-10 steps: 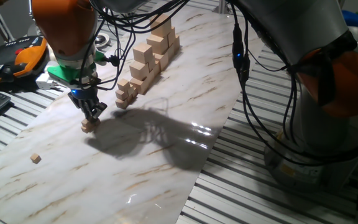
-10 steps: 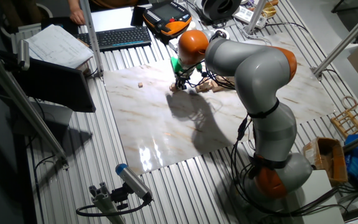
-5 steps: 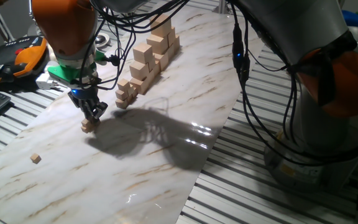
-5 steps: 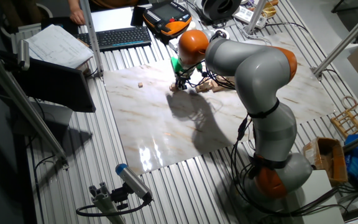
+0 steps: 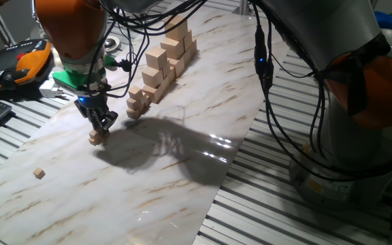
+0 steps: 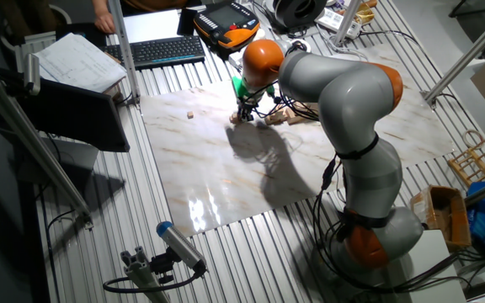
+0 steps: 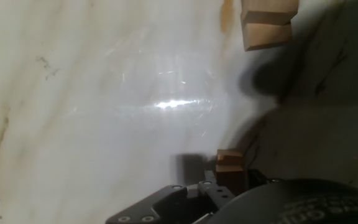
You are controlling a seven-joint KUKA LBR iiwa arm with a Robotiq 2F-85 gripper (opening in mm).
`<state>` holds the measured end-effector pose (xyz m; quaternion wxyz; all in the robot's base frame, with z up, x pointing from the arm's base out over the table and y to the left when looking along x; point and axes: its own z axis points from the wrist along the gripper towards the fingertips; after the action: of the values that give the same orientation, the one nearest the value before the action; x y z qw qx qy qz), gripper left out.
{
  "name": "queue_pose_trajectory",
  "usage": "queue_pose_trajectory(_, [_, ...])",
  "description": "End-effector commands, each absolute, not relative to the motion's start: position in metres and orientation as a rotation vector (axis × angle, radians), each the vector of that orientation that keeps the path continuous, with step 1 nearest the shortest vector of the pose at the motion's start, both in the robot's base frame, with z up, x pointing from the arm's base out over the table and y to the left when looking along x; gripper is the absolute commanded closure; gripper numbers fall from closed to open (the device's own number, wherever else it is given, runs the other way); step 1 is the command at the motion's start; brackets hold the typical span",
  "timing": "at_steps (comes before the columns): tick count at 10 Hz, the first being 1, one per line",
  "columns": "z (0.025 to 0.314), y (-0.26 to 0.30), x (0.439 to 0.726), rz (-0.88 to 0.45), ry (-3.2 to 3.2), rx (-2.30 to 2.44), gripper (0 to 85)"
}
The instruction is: Stack the blocks into a pyramid shape
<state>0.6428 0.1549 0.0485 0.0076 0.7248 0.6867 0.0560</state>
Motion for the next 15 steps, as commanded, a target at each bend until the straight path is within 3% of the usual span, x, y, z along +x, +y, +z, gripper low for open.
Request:
queue_pose_trajectory(1, [0.049, 0.155, 0.643, 0.174, 2.143, 2.270, 51.0])
queue_pose_trajectory(9, [0.062, 0.157, 0.645, 0.173, 2.183, 2.284, 51.0])
queue_pose_trajectory(15, [0.091, 0.207, 0.658, 0.141, 2.262, 2.283, 51.0])
